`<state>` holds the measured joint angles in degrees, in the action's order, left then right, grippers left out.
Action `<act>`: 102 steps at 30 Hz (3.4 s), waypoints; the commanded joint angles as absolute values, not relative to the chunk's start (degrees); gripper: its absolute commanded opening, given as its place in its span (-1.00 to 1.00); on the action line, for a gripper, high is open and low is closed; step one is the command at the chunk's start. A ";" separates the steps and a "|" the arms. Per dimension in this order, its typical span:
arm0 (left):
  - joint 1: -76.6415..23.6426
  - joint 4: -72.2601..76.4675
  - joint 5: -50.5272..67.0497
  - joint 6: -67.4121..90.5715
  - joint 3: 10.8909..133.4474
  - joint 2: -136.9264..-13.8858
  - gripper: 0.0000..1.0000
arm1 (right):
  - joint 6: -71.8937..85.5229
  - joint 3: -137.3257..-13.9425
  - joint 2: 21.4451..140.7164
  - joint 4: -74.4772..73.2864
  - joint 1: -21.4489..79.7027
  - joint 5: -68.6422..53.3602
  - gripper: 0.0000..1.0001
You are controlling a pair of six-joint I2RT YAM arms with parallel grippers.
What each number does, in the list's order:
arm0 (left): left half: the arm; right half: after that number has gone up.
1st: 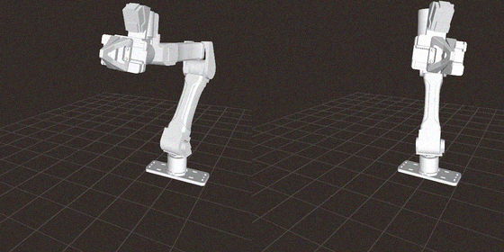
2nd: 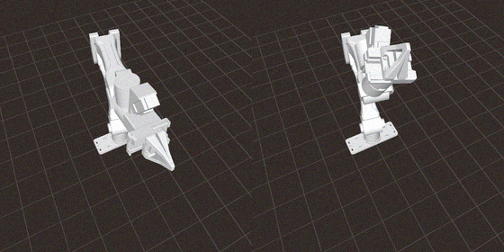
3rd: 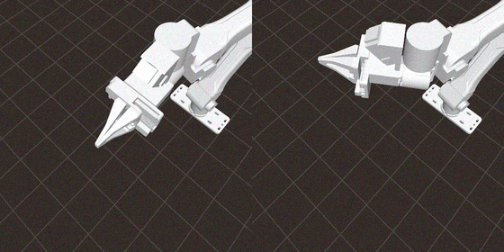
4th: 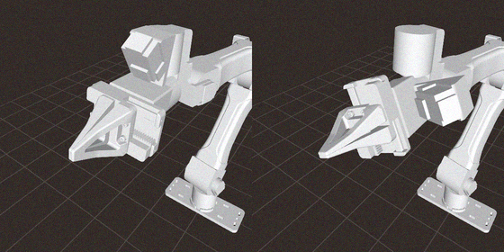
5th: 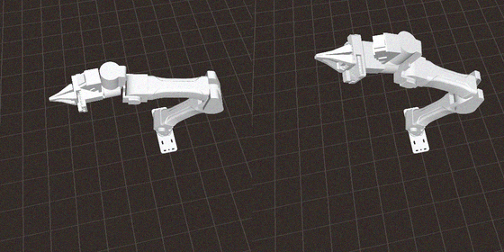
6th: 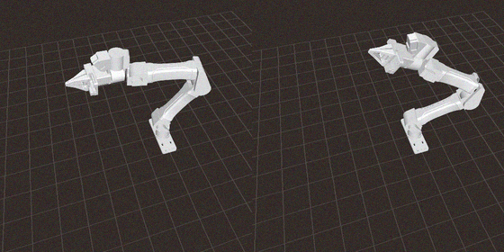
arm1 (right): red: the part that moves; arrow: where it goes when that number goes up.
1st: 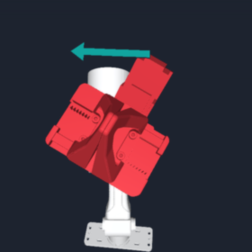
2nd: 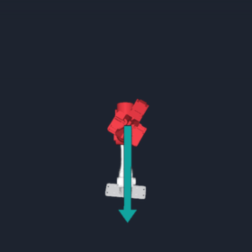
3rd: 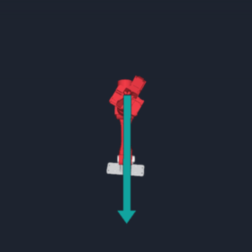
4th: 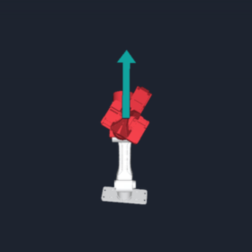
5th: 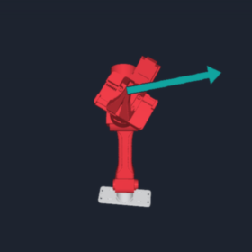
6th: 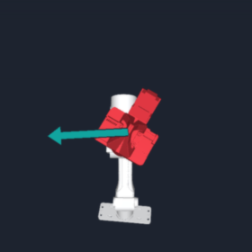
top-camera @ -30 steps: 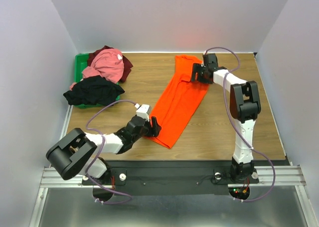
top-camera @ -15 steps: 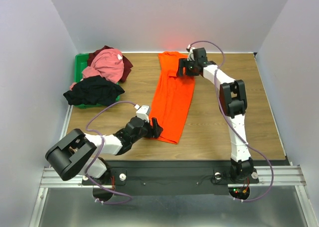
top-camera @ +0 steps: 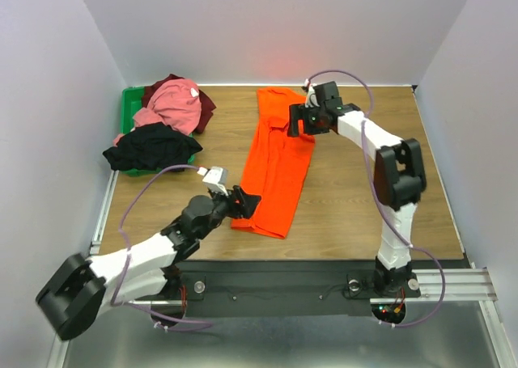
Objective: Fold and stack the t-shirts
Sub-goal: Fold the tshirt
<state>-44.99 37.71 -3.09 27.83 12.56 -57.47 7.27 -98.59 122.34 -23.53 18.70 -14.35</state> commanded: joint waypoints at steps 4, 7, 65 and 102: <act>-45.53 30.68 -16.51 29.88 11.60 -47.72 0.61 | 14.93 -82.64 100.21 -21.10 19.51 -6.77 0.86; -45.70 26.91 -19.42 30.76 12.83 -50.70 0.61 | 18.63 -72.62 93.53 -20.66 21.00 -1.16 0.83; -64.69 8.81 -28.98 45.42 19.95 -57.48 0.17 | 21.53 -40.79 69.53 -15.91 31.38 7.04 0.76; -60.99 10.11 -26.80 49.91 18.64 -67.06 -0.24 | 28.47 -35.33 72.68 -9.41 46.23 5.62 0.71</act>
<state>-60.64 8.69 -25.67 47.42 20.12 -67.44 26.85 -34.44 72.27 -13.58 44.58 3.05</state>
